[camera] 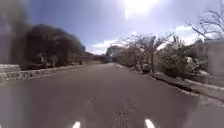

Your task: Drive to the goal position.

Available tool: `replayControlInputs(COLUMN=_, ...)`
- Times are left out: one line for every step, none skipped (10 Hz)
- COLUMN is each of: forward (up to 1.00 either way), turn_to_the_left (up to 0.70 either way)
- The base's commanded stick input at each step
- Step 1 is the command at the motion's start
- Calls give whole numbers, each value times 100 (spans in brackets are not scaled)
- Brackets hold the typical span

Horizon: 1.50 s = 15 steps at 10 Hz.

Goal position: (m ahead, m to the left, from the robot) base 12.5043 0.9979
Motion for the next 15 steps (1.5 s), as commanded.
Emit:
replayControlInputs(forward=50, turn_to_the_left=-5)
replayControlInputs(forward=50, turn_to_the_left=-25)
replayControlInputs(forward=50, turn_to_the_left=-45)
replayControlInputs(forward=50, turn_to_the_left=0)
replayControlInputs(forward=50, turn_to_the_left=0)
replayControlInputs(forward=50, turn_to_the_left=-46)
replayControlInputs(forward=50, turn_to_the_left=-29)
replayControlInputs(forward=50, turn_to_the_left=-12)
replayControlInputs(forward=50, turn_to_the_left=0)
replayControlInputs(forward=50, turn_to_the_left=0)
replayControlInputs(forward=50, turn_to_the_left=0)
replayControlInputs(forward=50, turn_to_the_left=0)
replayControlInputs(forward=50, turn_to_the_left=0)
replayControlInputs(forward=50, turn_to_the_left=0)
replayControlInputs(forward=50, turn_to_the_left=0)
